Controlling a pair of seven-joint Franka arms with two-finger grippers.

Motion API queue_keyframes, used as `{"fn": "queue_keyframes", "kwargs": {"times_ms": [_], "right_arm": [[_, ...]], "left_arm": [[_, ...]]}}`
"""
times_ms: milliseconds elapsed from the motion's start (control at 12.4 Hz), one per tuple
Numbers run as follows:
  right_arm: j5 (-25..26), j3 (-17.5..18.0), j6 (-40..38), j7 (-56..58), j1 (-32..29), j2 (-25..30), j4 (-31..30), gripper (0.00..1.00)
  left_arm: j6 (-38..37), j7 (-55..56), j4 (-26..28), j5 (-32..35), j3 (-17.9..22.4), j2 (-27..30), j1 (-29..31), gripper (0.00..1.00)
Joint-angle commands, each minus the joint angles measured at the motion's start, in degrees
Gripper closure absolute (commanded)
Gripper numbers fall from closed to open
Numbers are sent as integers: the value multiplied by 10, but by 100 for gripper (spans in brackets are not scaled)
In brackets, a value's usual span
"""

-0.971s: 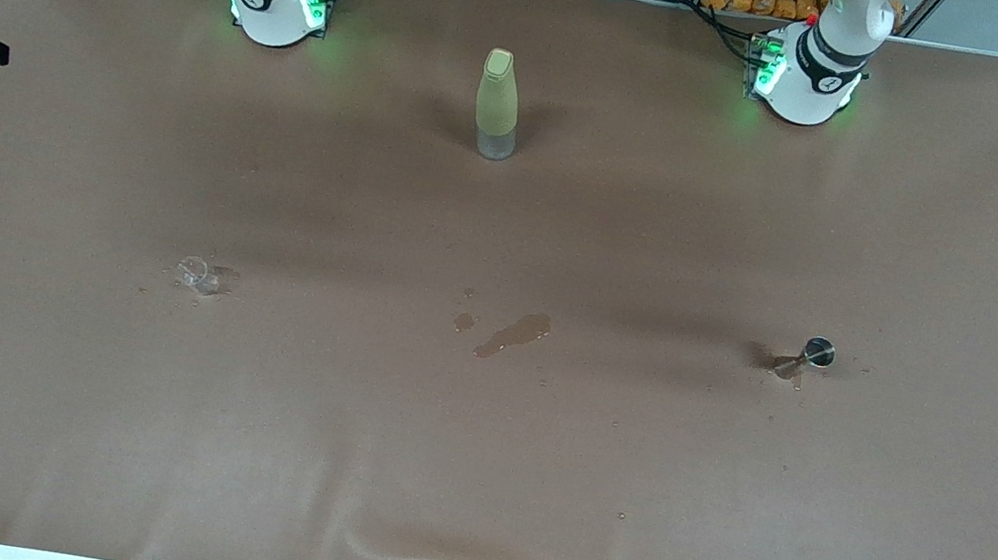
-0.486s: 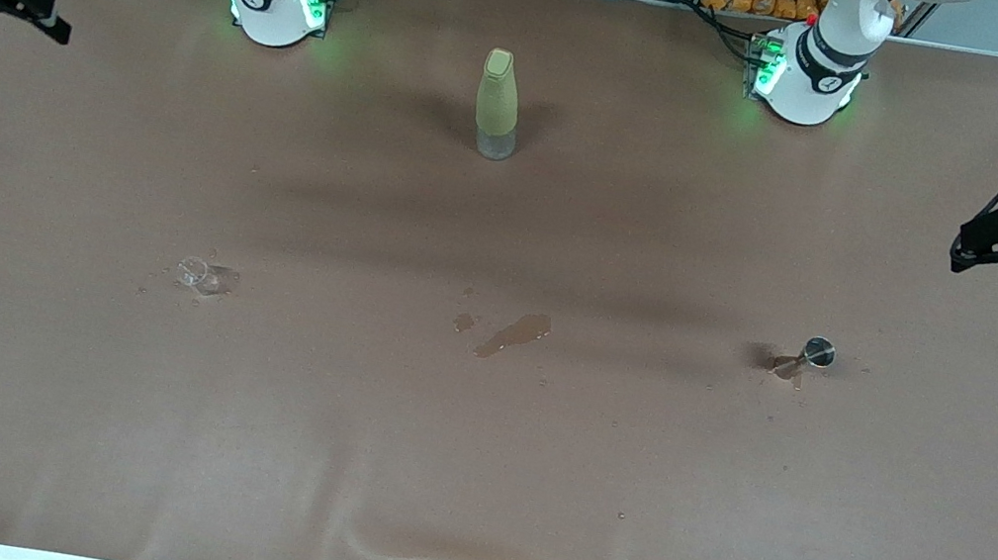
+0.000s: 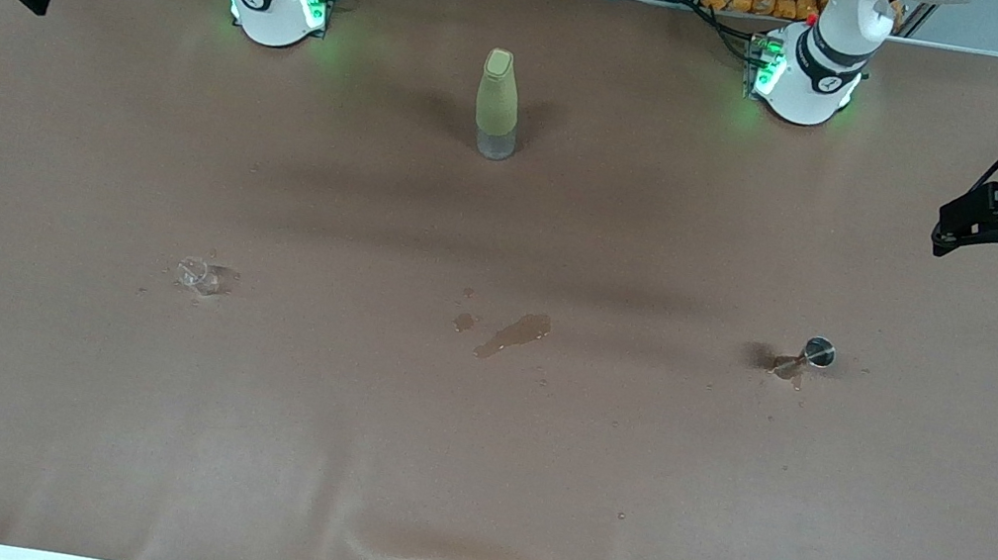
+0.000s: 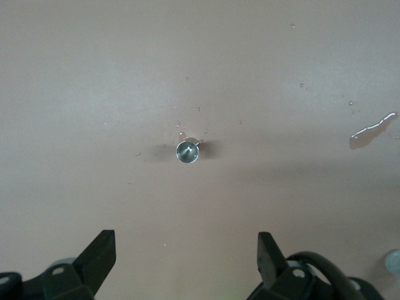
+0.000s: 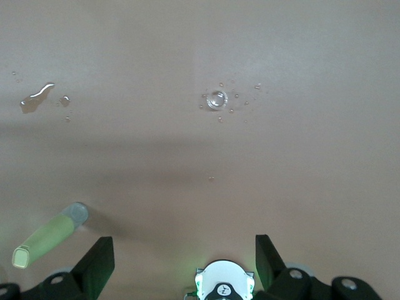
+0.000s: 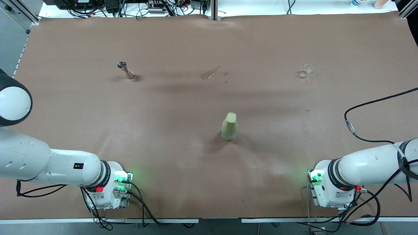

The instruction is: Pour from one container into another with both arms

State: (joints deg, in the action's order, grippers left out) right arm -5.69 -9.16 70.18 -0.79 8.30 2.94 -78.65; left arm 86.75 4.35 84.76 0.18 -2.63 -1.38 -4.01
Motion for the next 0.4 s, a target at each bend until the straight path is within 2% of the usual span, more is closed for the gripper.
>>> {"fn": "queue_keyframes", "kwargs": {"times_ms": [0,81,243,324], "right_arm": [[15,15,-3,-7,-11,14,-15,0],[15,22,-3,-7,-21,15,-19,0],[15,110,5,-7,-113,27,-39,0],[15,116,20,-6,-122,36,-56,0]], "left_arm": [[2,26,17,29,-3,16,-4,0],[3,27,17,29,-3,16,-4,0],[3,28,15,29,-3,16,-5,0],[2,29,15,30,-2,17,-5,0]]}}
